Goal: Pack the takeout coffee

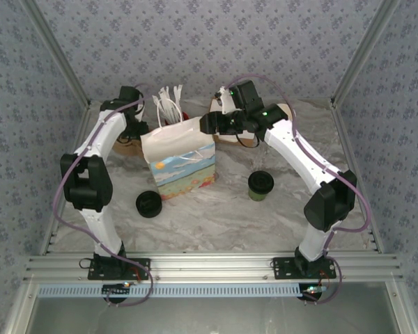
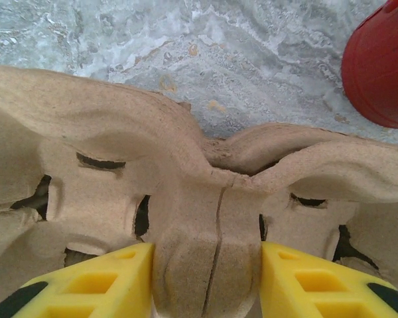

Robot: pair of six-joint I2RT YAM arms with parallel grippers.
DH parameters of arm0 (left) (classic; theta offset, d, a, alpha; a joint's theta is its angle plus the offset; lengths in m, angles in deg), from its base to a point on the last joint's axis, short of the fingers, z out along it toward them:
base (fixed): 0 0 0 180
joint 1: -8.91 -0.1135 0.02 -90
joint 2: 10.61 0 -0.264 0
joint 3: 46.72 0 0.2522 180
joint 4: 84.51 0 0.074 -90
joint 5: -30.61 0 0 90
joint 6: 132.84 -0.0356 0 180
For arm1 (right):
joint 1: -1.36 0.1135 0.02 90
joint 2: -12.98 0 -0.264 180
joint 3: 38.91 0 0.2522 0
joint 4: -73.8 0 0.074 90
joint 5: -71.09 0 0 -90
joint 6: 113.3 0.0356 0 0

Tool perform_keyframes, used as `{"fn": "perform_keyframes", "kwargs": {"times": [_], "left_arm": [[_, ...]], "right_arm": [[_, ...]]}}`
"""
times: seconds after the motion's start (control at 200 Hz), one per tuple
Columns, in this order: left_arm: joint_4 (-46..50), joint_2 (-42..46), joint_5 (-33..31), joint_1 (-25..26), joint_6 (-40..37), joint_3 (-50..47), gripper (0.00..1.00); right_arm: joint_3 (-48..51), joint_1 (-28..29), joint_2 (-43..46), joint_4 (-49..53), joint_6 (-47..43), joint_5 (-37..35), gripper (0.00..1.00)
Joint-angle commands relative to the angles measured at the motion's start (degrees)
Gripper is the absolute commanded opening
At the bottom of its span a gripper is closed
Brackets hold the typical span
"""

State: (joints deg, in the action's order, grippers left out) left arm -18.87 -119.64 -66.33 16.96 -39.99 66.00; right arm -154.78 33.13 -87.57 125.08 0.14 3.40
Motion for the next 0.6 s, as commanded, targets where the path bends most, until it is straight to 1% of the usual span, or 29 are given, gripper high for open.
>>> {"fn": "perform_keyframes", "kwargs": {"times": [0.0,0.1,0.27,0.465,0.49,0.595], "left_arm": [[2.7,6.2,-0.6,0.3,0.7,3.4,0.43],[3.8,8.1,-1.1,0.3,0.8,4.4,0.43],[8.2,9.9,-3.7,0.3,1.5,8.1,0.43],[13.2,13.8,-5.7,0.3,4.3,12.5,0.43],[13.9,14.4,-5.7,0.2,4.7,14.5,0.43],[16.0,17.1,-6.3,0.2,6.0,17.3,0.43]], "right_arm": [[-1.3,0.6,-0.5,0.1,-0.7,-0.1,0.59],[-1.3,0.6,-0.7,0.2,-0.7,-0.1,0.59],[-1.4,0.7,-0.7,0.3,-0.9,-0.6,0.59],[-1.5,0.7,-0.7,0.9,-1.1,-1.5,0.59],[-1.6,0.8,-0.7,1.0,-1.2,-1.5,0.59],[-1.5,1.1,-0.5,1.2,-1.2,-1.7,0.59]]}}
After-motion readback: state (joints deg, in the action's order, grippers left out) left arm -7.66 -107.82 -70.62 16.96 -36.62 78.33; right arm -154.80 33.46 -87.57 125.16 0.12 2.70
